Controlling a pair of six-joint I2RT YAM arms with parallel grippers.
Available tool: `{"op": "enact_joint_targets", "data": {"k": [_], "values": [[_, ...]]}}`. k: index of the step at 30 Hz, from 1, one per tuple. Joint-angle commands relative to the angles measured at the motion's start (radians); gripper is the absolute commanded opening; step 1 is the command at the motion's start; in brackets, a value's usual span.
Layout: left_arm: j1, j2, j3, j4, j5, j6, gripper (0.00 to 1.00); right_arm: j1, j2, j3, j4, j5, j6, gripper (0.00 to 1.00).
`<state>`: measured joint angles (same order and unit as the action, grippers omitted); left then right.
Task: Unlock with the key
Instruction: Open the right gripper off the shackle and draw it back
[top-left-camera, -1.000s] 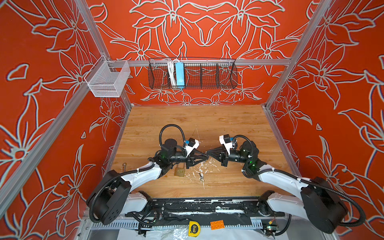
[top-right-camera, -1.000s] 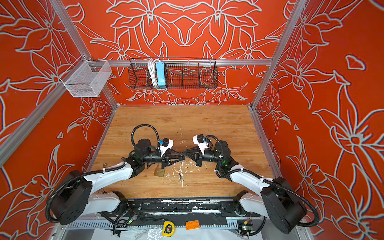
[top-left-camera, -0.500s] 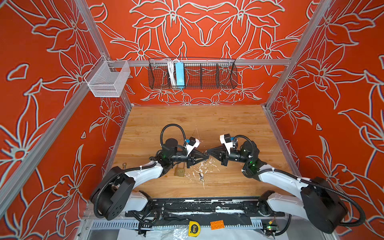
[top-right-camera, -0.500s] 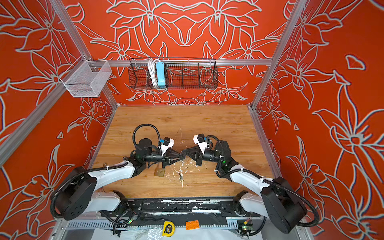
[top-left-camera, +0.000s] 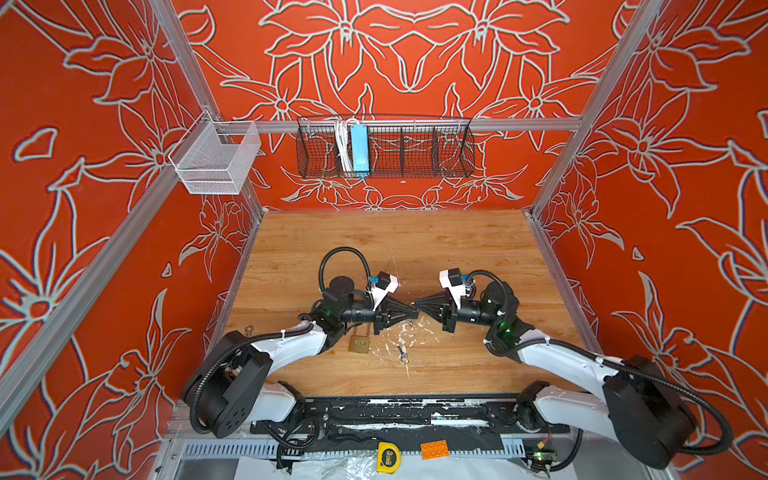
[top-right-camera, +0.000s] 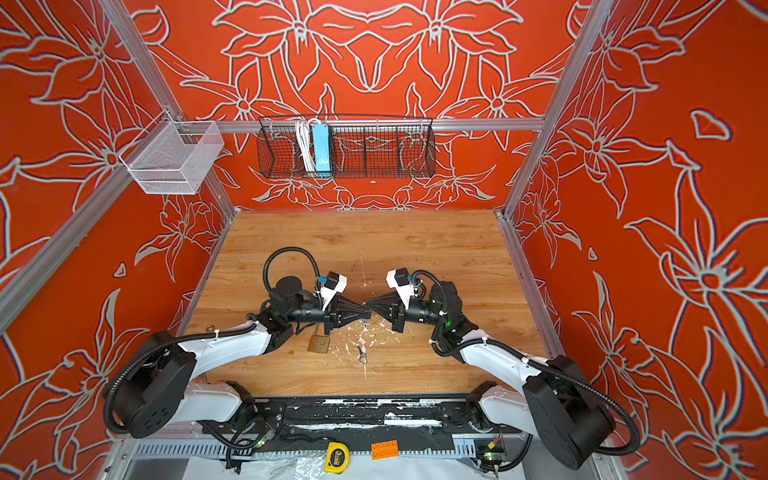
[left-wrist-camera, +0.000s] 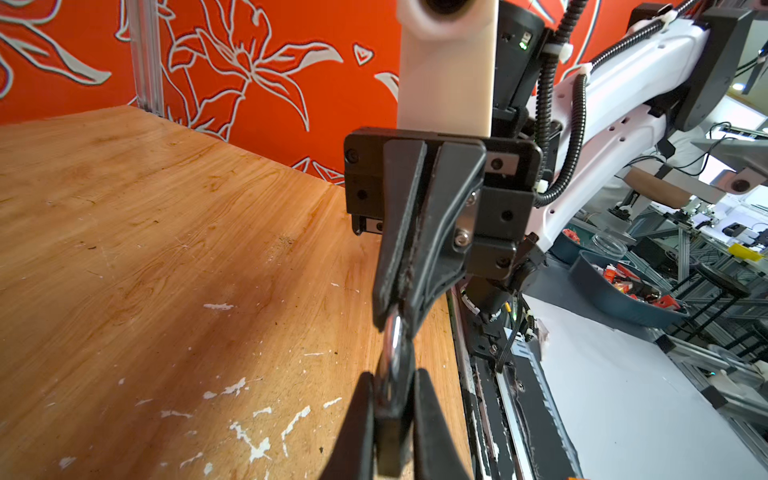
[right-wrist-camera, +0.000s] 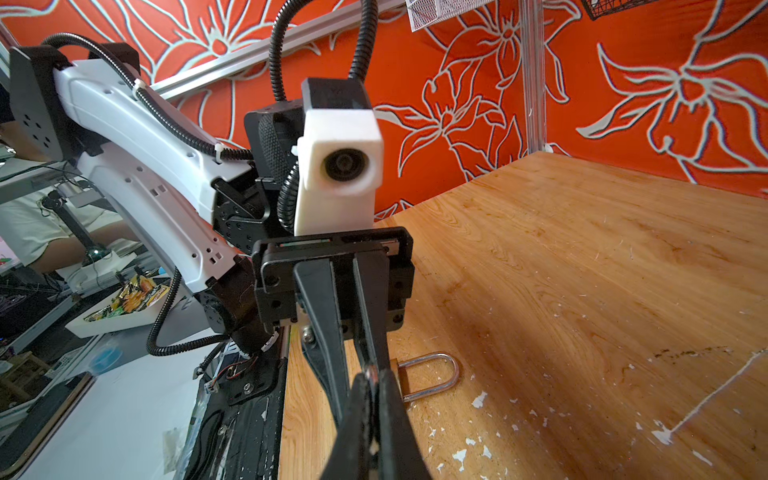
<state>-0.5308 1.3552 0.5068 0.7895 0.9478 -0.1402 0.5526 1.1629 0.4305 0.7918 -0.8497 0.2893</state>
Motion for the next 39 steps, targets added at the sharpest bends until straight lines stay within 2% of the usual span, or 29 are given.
{"op": "enact_joint_targets", "data": {"k": [1,4,9,17,20,23,26,27,28,29,31,32,34,39], "values": [[-0.003,0.005,0.007,0.026,0.018,0.008,0.31,0.007,-0.032,-0.004,0.016,0.068,-0.019,0.0],[-0.003,-0.002,0.017,-0.009,0.017,0.026,0.33,0.007,-0.028,-0.003,0.027,0.062,-0.008,0.0],[-0.003,0.01,0.01,0.021,0.012,0.012,0.28,0.007,-0.037,-0.004,0.019,0.066,-0.01,0.0],[-0.005,0.008,-0.02,0.104,-0.007,-0.007,0.1,0.006,-0.014,0.002,0.037,0.051,0.006,0.0],[-0.006,0.015,-0.026,0.129,-0.007,-0.017,0.0,0.006,-0.009,0.004,0.033,0.056,0.005,0.0],[-0.006,0.018,-0.026,0.142,-0.015,-0.032,0.0,0.006,-0.01,0.011,0.004,0.079,-0.002,0.0],[-0.006,0.011,-0.021,0.107,-0.057,-0.031,0.0,0.007,-0.027,0.005,-0.042,0.163,-0.019,0.0],[-0.007,0.005,-0.021,0.091,-0.089,-0.035,0.0,0.007,-0.031,0.004,-0.062,0.193,-0.026,0.1],[-0.006,-0.001,-0.018,0.07,-0.117,-0.041,0.0,0.006,-0.035,0.007,-0.087,0.235,-0.028,0.35],[-0.006,-0.008,-0.016,0.051,-0.139,-0.041,0.0,0.006,-0.037,0.011,-0.114,0.273,-0.032,0.51],[-0.007,-0.022,-0.008,0.008,-0.221,-0.064,0.0,0.006,-0.052,0.011,-0.159,0.358,-0.036,0.75],[-0.006,-0.027,-0.006,-0.013,-0.26,-0.076,0.0,0.007,-0.064,0.008,-0.186,0.423,-0.037,0.82],[-0.006,-0.035,-0.004,-0.04,-0.352,-0.119,0.0,0.006,-0.097,-0.01,-0.232,0.577,-0.043,0.86],[-0.006,-0.058,-0.026,-0.017,-0.515,-0.272,0.0,0.073,-0.137,0.003,-0.355,0.883,-0.122,0.83]]}}
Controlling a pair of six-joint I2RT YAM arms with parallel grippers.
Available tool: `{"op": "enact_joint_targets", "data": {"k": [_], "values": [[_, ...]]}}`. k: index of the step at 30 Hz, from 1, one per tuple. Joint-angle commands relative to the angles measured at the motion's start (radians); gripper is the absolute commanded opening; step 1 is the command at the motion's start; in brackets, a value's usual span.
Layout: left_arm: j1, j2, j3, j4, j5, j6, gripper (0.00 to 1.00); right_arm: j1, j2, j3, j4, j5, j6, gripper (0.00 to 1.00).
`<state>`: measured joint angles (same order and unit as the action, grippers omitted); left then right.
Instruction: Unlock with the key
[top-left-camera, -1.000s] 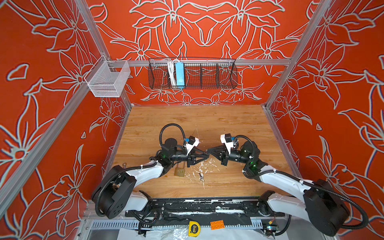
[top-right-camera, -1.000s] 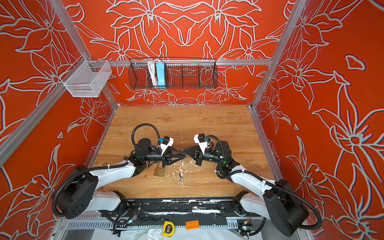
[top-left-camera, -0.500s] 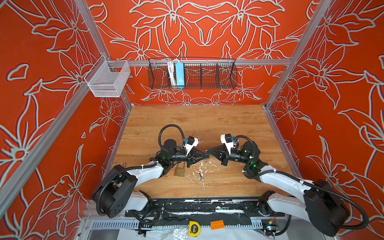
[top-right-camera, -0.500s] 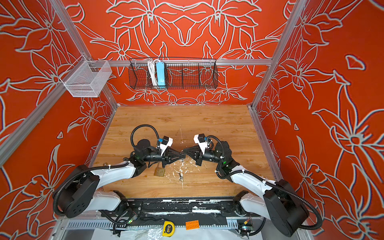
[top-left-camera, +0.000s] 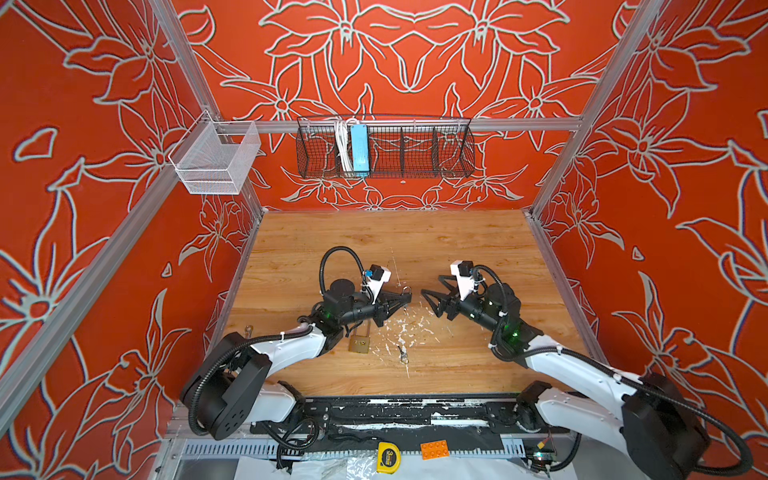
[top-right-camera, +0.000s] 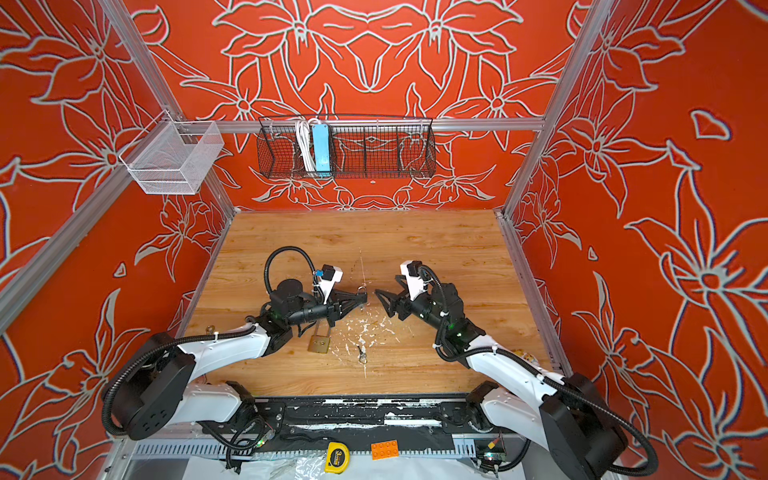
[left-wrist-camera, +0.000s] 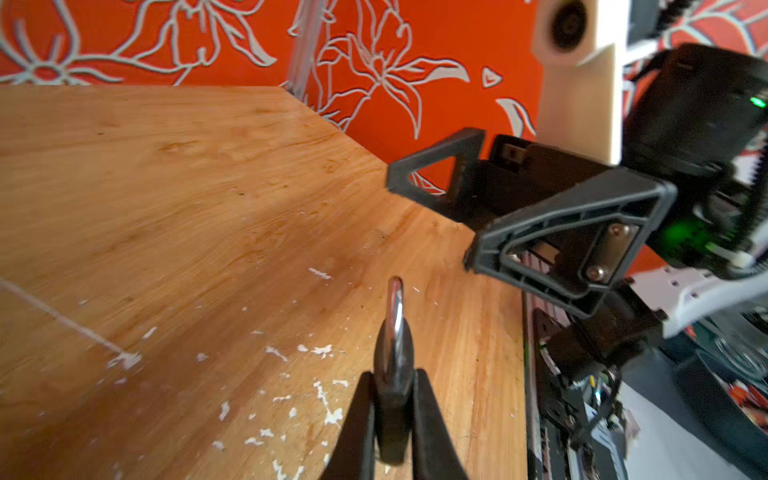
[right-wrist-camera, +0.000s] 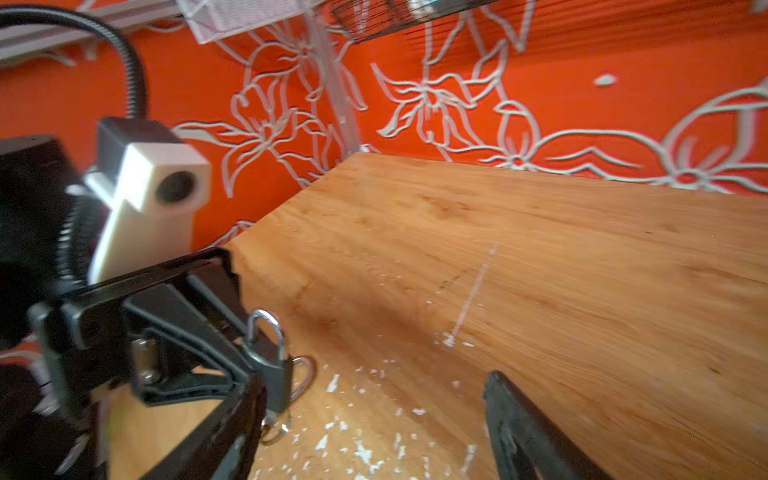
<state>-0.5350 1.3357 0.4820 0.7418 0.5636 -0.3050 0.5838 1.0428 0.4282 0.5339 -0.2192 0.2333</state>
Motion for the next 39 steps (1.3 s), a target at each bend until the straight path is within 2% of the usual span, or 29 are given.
{"op": "enact_joint_targets", "data": {"k": [1,3,6,8,10,13,16,23,29,34,36,39], "values": [[-0.001,-0.047,-0.006,0.036,-0.173,-0.154,0.0,0.066,-0.014,0.006,-0.099,0.305,-0.091,0.82],[-0.001,-0.062,0.0,-0.001,-0.281,-0.263,0.0,0.101,0.0,0.007,-0.084,0.364,-0.117,0.79],[-0.002,-0.074,0.024,-0.083,-0.413,-0.39,0.0,0.139,0.025,0.024,-0.078,0.339,-0.152,0.72],[-0.002,-0.065,0.019,-0.065,-0.434,-0.453,0.0,0.167,0.031,0.022,-0.061,0.293,-0.19,0.7],[-0.003,-0.045,0.013,-0.058,-0.478,-0.584,0.0,0.202,0.033,0.014,-0.028,0.257,-0.242,0.7],[-0.003,0.009,-0.002,0.031,-0.445,-0.696,0.0,0.244,0.034,0.014,-0.02,0.245,-0.279,0.7],[-0.006,0.055,0.007,0.032,-0.438,-0.792,0.0,0.258,0.05,0.011,0.005,0.238,-0.287,0.7],[-0.023,0.084,0.042,-0.042,-0.467,-0.823,0.0,0.292,0.082,0.032,-0.015,0.267,-0.316,0.7],[-0.048,0.025,0.071,-0.16,-0.517,-0.794,0.0,0.293,0.046,0.016,-0.011,0.319,-0.309,0.71],[-0.066,-0.043,0.067,-0.218,-0.587,-0.758,0.0,0.294,-0.052,0.081,-0.192,0.363,-0.212,0.73],[-0.066,-0.06,0.06,-0.225,-0.597,-0.769,0.0,0.294,-0.072,0.102,-0.252,0.374,-0.229,0.74],[-0.066,-0.067,0.066,-0.247,-0.584,-0.787,0.0,0.294,-0.052,0.052,-0.136,0.39,-0.302,0.73]]}}
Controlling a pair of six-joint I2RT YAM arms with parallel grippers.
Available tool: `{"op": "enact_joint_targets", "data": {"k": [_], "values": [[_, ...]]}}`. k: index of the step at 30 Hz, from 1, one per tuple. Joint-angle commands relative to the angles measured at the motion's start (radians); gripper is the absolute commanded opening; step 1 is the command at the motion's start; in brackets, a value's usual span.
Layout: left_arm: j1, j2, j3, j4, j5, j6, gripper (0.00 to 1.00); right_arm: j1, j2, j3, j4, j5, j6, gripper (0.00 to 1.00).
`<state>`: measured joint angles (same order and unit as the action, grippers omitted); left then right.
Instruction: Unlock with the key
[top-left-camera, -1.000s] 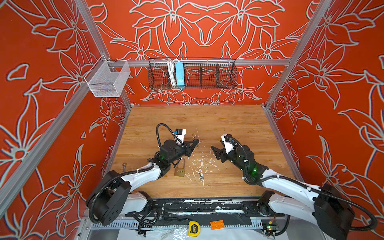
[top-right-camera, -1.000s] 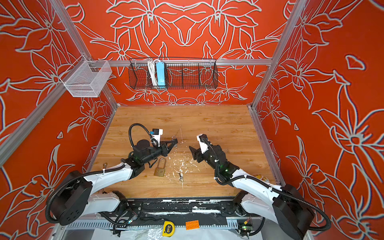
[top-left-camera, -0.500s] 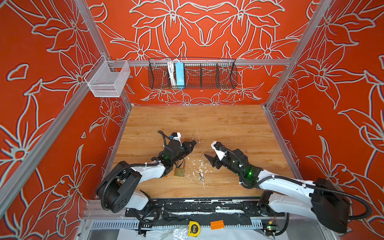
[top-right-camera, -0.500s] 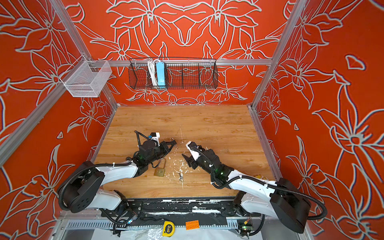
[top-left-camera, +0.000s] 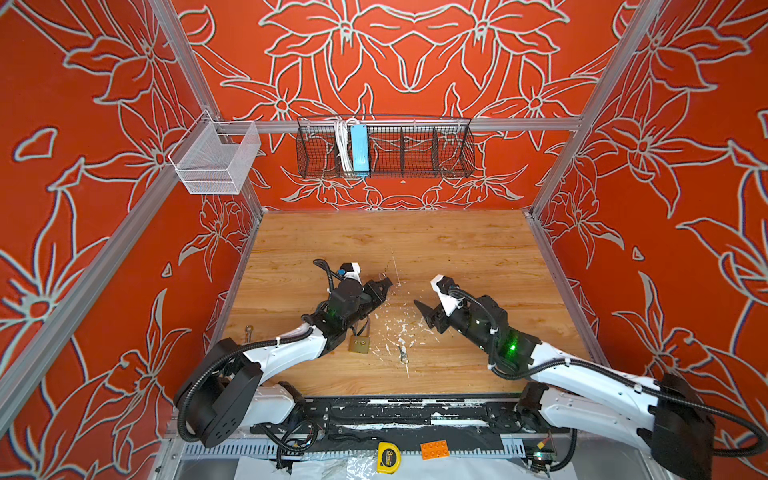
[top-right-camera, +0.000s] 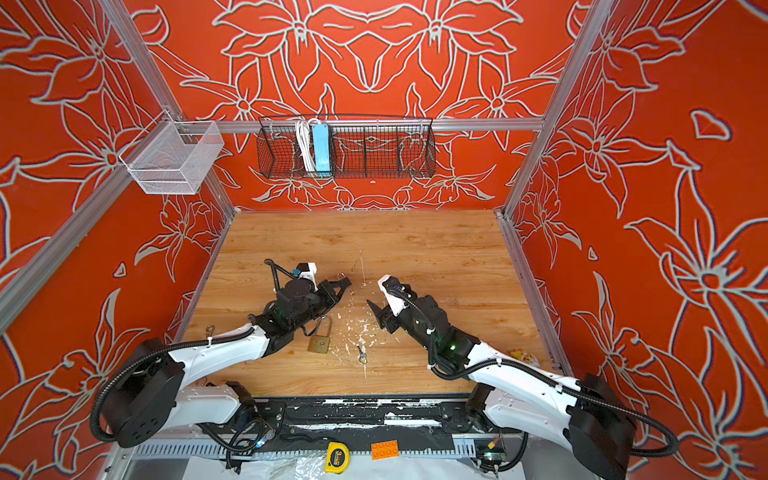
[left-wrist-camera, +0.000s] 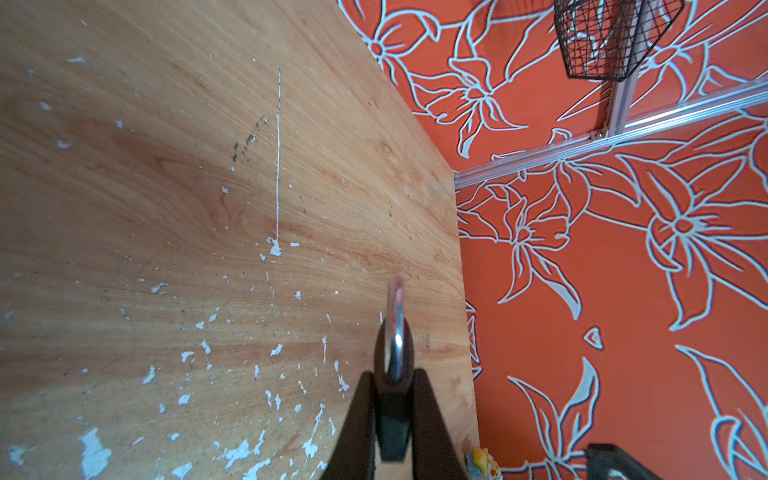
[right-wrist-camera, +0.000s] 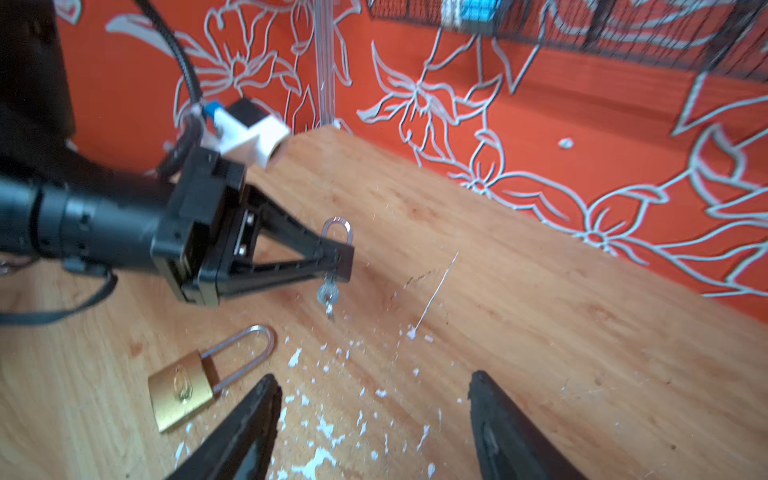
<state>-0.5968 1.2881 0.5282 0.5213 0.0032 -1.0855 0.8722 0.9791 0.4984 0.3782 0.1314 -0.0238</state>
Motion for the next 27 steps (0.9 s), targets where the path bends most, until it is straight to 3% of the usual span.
{"op": "enact_joint_targets", "data": {"k": [1,3,5,8,17,27], "values": [[-0.004,-0.019,0.023,-0.028,-0.011,-0.004,0.0,0.006,0.027,-0.061,0.106,0.012,-0.073,0.71],[-0.007,-0.022,0.027,-0.033,0.005,-0.002,0.0,0.01,0.068,-0.121,0.282,-0.025,-0.119,0.69],[-0.01,-0.022,0.028,-0.031,0.012,-0.01,0.0,0.02,0.069,-0.084,0.184,-0.062,-0.134,0.63],[-0.014,-0.024,0.031,-0.026,0.023,-0.014,0.0,0.052,0.119,-0.074,0.198,-0.079,-0.14,0.61],[-0.076,-0.009,0.052,-0.014,0.053,-0.002,0.0,0.123,0.302,0.022,0.164,0.056,-0.174,0.57],[-0.113,-0.014,0.062,-0.02,0.032,0.017,0.0,0.126,0.291,0.012,0.185,0.202,-0.151,0.49]]}}
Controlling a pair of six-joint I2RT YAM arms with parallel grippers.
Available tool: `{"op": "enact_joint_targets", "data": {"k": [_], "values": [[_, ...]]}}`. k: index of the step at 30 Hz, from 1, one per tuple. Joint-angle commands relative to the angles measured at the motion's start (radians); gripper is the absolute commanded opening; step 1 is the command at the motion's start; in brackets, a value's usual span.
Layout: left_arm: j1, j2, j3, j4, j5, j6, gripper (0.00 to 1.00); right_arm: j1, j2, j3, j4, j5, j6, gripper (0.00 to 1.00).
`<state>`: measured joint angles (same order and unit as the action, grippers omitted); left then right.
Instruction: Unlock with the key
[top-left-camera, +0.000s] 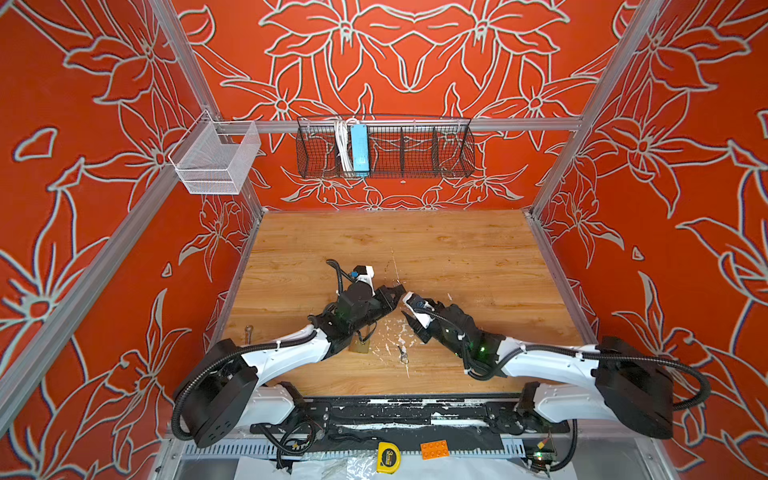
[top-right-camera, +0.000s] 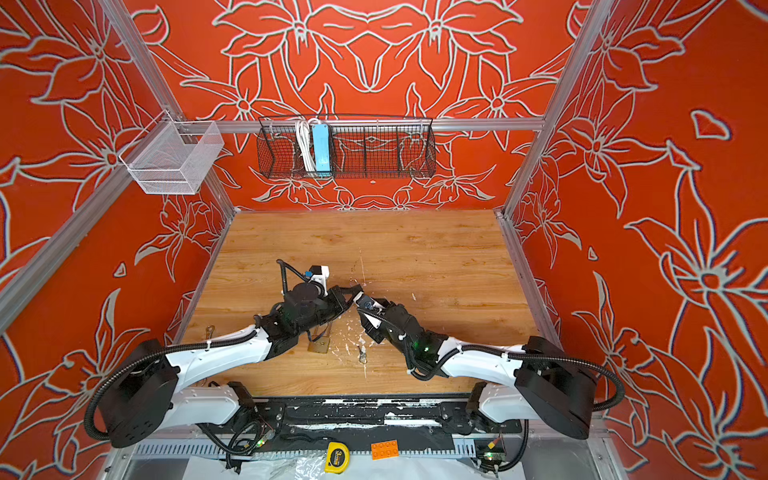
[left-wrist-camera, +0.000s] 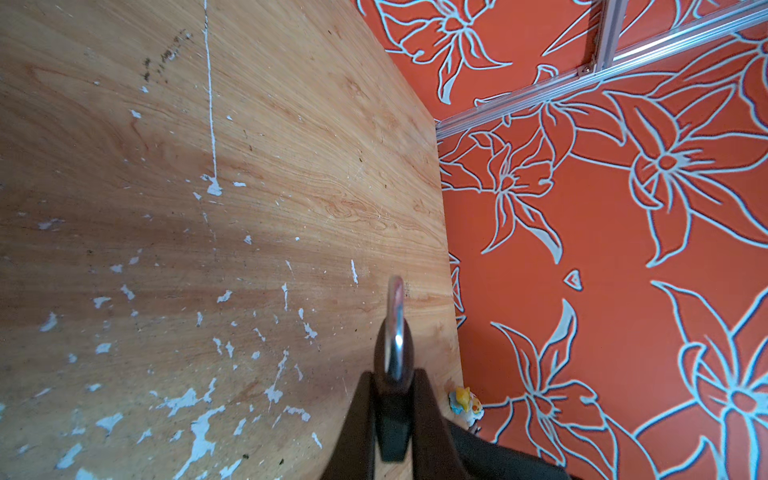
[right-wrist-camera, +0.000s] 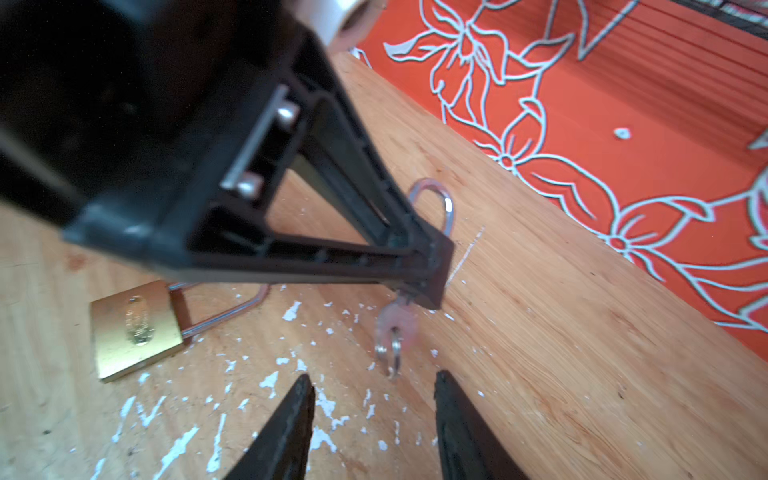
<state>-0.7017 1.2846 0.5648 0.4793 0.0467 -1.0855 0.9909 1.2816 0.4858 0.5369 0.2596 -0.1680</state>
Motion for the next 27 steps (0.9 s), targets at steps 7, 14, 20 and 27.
{"op": "enact_joint_targets", "data": {"k": [7,14,20,27], "values": [[-0.028,-0.001,0.038,0.019,-0.007,0.03,0.0,0.006,-0.008,0.031,0.023,0.094,0.002,0.42],[-0.042,0.013,0.045,0.018,-0.01,0.038,0.0,0.005,-0.012,0.034,0.015,0.086,0.01,0.41],[-0.052,0.024,0.055,0.016,-0.005,0.046,0.0,0.005,-0.014,0.041,0.008,0.11,0.021,0.36],[-0.057,0.034,0.057,0.019,-0.004,0.047,0.0,0.005,-0.008,0.049,-0.003,0.122,0.025,0.31]]}}
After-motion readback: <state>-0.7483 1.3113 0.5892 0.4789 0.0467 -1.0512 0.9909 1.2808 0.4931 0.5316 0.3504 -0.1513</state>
